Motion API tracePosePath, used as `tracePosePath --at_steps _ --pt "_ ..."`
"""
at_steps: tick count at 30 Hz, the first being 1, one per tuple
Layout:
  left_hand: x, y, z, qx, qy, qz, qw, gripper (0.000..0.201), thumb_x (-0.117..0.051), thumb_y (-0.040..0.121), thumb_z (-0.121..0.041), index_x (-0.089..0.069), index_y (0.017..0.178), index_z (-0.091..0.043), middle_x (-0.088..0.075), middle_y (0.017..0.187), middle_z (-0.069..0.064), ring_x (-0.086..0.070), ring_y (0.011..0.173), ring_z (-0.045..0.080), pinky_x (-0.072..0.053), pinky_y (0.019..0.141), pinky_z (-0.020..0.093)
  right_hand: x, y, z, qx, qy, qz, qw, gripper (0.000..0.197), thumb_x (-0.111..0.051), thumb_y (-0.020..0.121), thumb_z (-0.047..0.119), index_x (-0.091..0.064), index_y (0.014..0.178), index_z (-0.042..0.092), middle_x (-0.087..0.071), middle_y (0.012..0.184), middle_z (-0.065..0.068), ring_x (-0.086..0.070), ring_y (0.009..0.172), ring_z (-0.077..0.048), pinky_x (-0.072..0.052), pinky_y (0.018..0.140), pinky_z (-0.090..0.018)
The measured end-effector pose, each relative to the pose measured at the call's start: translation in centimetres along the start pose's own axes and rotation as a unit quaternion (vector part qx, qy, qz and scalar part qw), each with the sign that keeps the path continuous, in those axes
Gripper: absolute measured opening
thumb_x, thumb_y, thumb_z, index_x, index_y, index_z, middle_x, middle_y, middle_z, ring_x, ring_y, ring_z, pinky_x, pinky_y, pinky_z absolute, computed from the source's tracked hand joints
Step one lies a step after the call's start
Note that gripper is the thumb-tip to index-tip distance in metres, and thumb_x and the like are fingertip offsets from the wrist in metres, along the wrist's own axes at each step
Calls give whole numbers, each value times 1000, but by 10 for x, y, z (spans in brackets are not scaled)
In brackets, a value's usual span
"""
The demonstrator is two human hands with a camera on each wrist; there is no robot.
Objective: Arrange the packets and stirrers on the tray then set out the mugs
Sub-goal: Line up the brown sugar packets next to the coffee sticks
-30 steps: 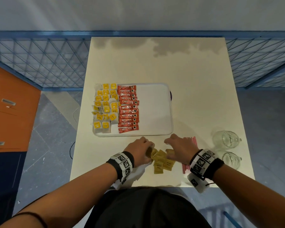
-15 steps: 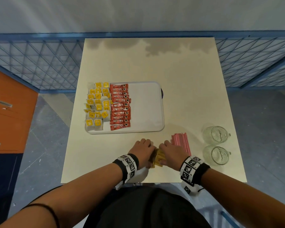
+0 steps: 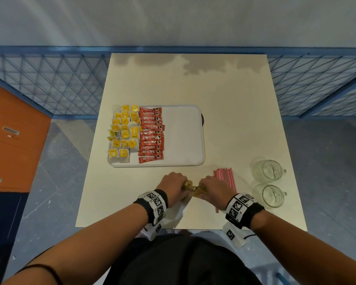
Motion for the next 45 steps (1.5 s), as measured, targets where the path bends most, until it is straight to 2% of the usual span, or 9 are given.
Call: tracePosePath --at_steps 8,11,16,21,25,29,35,41,45 --pt "25 -8 16 69 -200 -28 977 15 -59 96 -32 -49 101 -22 -62 85 -2 -56 73 14 -40 62 27 27 -1 19 21 126 -56 990 27 -72 90 42 -65 108 24 -60 97 7 -56 88 -13 -45 78 -29" --pt "37 -8 18 98 -323 -21 941 6 -58 96 -21 -52 97 -21 -62 86 0 -59 80 21 -50 73 37 42 2 36 37 155 -65 985 26 -76 88 39 -66 106 23 -61 97 5 -57 87 -13 -43 76 -28" --pt "59 -16 9 148 -640 49 752 35 -46 99 -3 -57 127 -20 -72 97 22 -69 86 39 -59 81 49 68 7 65 57 172 -55 982 21 -77 89 32 -70 106 21 -60 99 3 -57 90 -13 -44 78 -25" --pt "79 -24 16 122 -729 84 669 34 -40 104 -9 -58 133 -10 -68 114 27 -70 95 40 -62 71 35 90 13 85 81 168 -40 982 9 -76 90 28 -77 98 23 -58 89 8 -56 84 -6 -41 73 -22" --pt "95 -33 23 79 -705 98 698 37 -50 101 -34 -64 127 -13 -70 110 18 -70 98 31 -61 76 31 101 21 98 88 164 -22 982 10 -75 90 28 -72 100 27 -63 95 4 -59 91 -12 -45 80 -30" --pt "108 -36 31 50 -655 83 749 31 -68 88 -26 -66 115 -11 -72 104 15 -72 92 25 -59 72 26 108 28 111 88 222 -31 971 37 -78 88 31 -66 123 26 -69 111 10 -63 100 -6 -50 88 -24" --pt "118 -33 47 67 -667 25 742 29 -61 98 -18 -65 116 4 -71 102 19 -71 88 27 -59 74 29 116 38 123 87 267 -67 957 62 -78 88 21 -48 142 29 -63 100 20 -62 85 8 -47 76 -11" --pt "131 -26 57 75 -686 -11 724 21 -64 96 -17 -66 111 -2 -70 96 16 -69 79 24 -57 65 26 122 48 128 65 351 -128 925 45 -69 96 24 -53 137 33 -72 94 -3 -67 75 -14 -57 78 -38" --pt "134 -20 61 66 -680 -16 730 12 -62 97 -12 -66 108 -6 -72 95 14 -69 78 23 -56 67 28 123 57 126 63 426 -134 893 18 -66 99 21 -70 116 18 -73 95 -1 -65 73 -11 -54 73 -27"
Point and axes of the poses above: each hand's wrist, its own y-axis towards the middle knuckle, its own x-axis out of the back of the hand, z = x × y, the point moved 1 cm from there along y, towards the middle knuckle
